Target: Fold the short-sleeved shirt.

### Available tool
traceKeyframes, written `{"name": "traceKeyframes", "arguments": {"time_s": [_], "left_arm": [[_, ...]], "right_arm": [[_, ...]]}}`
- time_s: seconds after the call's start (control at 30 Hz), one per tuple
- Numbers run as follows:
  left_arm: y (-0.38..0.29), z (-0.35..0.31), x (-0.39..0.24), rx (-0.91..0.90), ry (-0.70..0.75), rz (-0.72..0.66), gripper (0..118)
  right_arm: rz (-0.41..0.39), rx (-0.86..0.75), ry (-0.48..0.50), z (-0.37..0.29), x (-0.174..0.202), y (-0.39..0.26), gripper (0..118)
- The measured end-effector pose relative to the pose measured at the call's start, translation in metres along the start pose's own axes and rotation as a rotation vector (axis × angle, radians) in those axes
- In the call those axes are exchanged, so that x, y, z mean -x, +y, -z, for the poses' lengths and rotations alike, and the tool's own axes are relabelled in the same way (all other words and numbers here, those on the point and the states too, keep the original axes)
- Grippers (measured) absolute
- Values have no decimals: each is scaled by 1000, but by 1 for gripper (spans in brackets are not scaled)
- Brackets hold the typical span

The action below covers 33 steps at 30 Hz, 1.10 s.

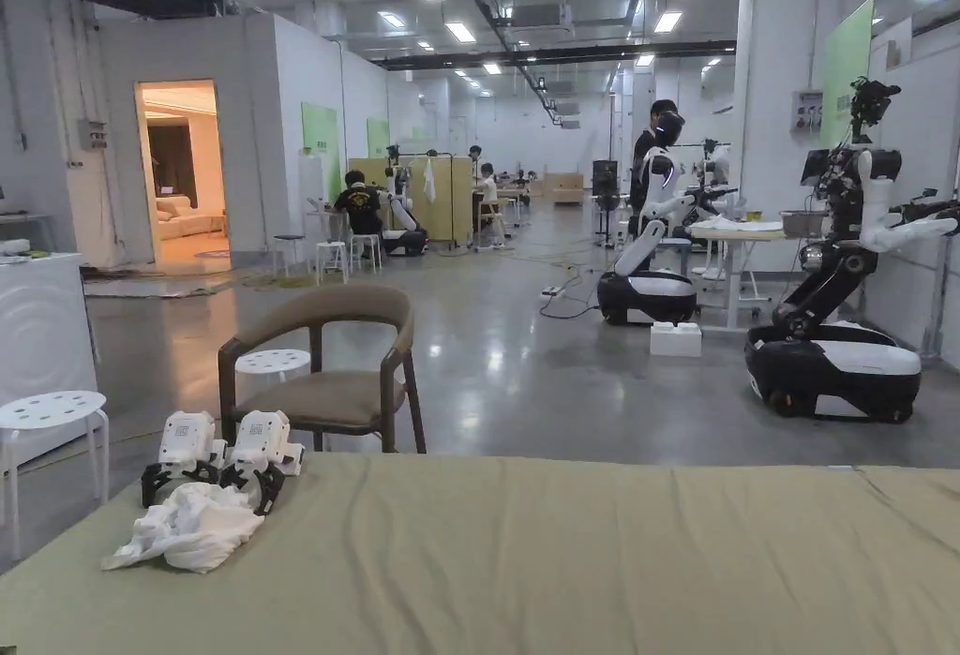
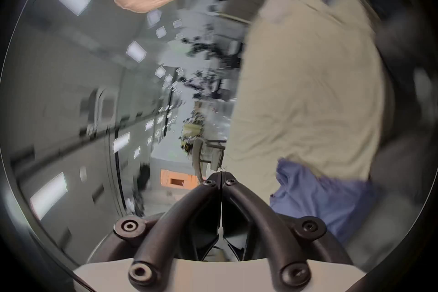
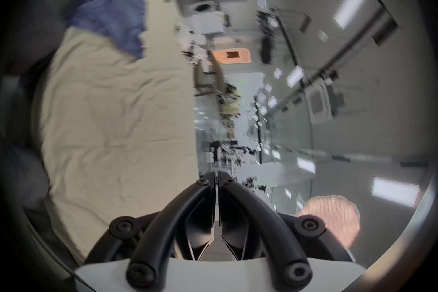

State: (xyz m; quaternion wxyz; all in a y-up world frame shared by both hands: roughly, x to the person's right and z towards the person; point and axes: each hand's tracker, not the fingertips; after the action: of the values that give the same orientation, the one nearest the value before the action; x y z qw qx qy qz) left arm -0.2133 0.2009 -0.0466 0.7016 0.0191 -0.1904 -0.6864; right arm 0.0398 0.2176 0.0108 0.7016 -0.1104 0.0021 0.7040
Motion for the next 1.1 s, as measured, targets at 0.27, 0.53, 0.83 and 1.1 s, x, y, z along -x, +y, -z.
{"name": "traceKeyframes", "arguments": {"time_s": [0.27,0.53,0.83,1.1], "left_arm": [[-16,-22,93,-145,131,-831,0],[-61,-34,103,-323,122,-1591,0],[-43,-34,103,-324,117,-1479,0],[-58,-47,101,-269,162,-1466,0]], "right_arm": [[656,-28,-84,4,-26,-10,1],[1739,-39,0,0,-53,-60,2],[1660,-58,-51,-6,-52,-63,2],[1618,-112,11,10,-52,-32,2]]}}
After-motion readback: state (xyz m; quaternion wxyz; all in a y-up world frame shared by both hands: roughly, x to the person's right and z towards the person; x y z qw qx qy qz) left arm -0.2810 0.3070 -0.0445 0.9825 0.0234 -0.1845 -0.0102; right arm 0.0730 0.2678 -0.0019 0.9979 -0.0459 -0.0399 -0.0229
